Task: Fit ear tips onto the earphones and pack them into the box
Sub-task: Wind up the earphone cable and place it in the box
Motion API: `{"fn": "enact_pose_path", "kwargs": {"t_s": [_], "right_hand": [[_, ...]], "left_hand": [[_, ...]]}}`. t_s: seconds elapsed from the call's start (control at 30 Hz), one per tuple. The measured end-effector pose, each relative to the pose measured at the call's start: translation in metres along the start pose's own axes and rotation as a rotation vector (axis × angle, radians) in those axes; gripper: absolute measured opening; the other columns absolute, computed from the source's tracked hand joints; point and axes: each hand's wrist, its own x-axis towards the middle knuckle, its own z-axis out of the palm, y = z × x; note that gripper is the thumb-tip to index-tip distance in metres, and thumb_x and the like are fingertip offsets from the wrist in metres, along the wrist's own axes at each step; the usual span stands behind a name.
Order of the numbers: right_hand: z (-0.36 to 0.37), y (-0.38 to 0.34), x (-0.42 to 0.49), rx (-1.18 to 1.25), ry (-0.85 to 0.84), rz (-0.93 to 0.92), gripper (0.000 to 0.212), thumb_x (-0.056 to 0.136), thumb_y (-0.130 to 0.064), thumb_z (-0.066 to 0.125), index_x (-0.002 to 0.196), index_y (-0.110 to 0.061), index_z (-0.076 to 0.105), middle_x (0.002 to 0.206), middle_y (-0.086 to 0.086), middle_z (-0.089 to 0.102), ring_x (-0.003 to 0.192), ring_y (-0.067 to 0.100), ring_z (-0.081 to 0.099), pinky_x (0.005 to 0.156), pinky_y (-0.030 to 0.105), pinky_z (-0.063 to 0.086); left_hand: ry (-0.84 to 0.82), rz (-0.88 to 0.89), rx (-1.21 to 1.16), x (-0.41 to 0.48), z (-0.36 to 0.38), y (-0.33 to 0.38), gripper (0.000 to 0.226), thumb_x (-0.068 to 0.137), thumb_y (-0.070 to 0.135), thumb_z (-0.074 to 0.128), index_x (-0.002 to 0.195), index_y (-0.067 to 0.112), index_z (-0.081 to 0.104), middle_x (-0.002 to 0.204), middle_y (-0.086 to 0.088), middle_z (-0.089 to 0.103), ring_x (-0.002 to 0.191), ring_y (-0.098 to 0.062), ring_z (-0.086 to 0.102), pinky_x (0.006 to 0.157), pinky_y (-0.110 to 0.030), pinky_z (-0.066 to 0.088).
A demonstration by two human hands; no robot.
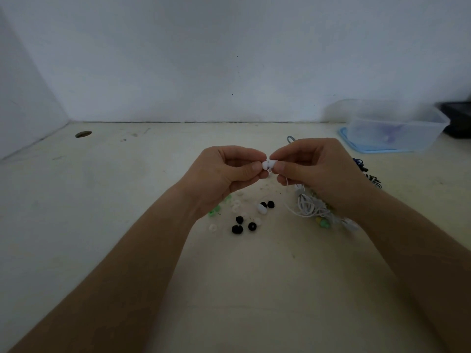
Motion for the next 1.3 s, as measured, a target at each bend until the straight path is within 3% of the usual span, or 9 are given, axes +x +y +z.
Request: {"fn": "enact_pose_path", "kwargs": {"t_s": [0.2,0.83,1.03,1.17,1.3], "right_hand": [[-0.0034,-0.0019,-0.0011,-0.011,-0.055,-0.015,0.016,0.084,-0.006,0.074,0.099,-0.002,0.075,0.082,0.012,0.076,0.069,0.019,0.071,0.068,0.023,0.056],[-0.0038,-0.0029,-0.0018,0.023,-0.083,0.009,0.016,0.085,-0.005,0.071,0.1,-0.001,0.074,0.084,0.014,0.076,0.07,0.018,0.071,0.07,0.023,0.056],[-0.0033,-0.0049,-0.0028,0.021,-0.091,0.013,0.015,0.085,-0.006,0.072,0.1,-0.002,0.073,0.085,0.015,0.075,0.07,0.019,0.071,0.07,0.025,0.057],[-0.0026,-0.0047,-0.0021,0.03,-0.052,0.033,0.019,0.082,-0.008,0.074,0.1,-0.003,0.072,0.083,0.014,0.075,0.069,0.02,0.071,0.069,0.026,0.057],[-0.0038,-0.0094,-0.0034,-0.006,-0.018,0.077,0.019,0.081,-0.01,0.076,0.097,-0.002,0.068,0.077,0.01,0.076,0.066,0.019,0.072,0.063,0.023,0.057]], "left_hand": [[-0.039,-0.005,-0.005,-0.0018,0.0013,0.0006,0.026,0.06,0.011,0.075,0.086,0.008,0.075,0.089,-0.013,0.076,0.083,-0.02,0.074,0.074,-0.022,0.059],[-0.05,0.001,-0.034,-0.0001,0.001,-0.0021,0.02,0.064,0.009,0.075,0.083,0.011,0.076,0.088,-0.012,0.076,0.082,-0.021,0.074,0.074,-0.023,0.059],[-0.053,0.016,-0.013,0.0005,0.001,-0.0037,0.022,0.065,0.01,0.075,0.087,0.009,0.074,0.088,-0.012,0.076,0.082,-0.021,0.074,0.075,-0.023,0.059],[-0.095,0.046,-0.001,0.0008,-0.0003,-0.0023,0.025,0.073,0.013,0.072,0.098,0.011,0.073,0.099,-0.012,0.075,0.091,-0.022,0.073,0.08,-0.026,0.058],[-0.088,0.101,0.133,0.0004,0.005,-0.003,0.027,0.077,0.013,0.074,0.104,0.013,0.072,0.101,-0.009,0.075,0.092,-0.021,0.072,0.081,-0.027,0.056]]}}
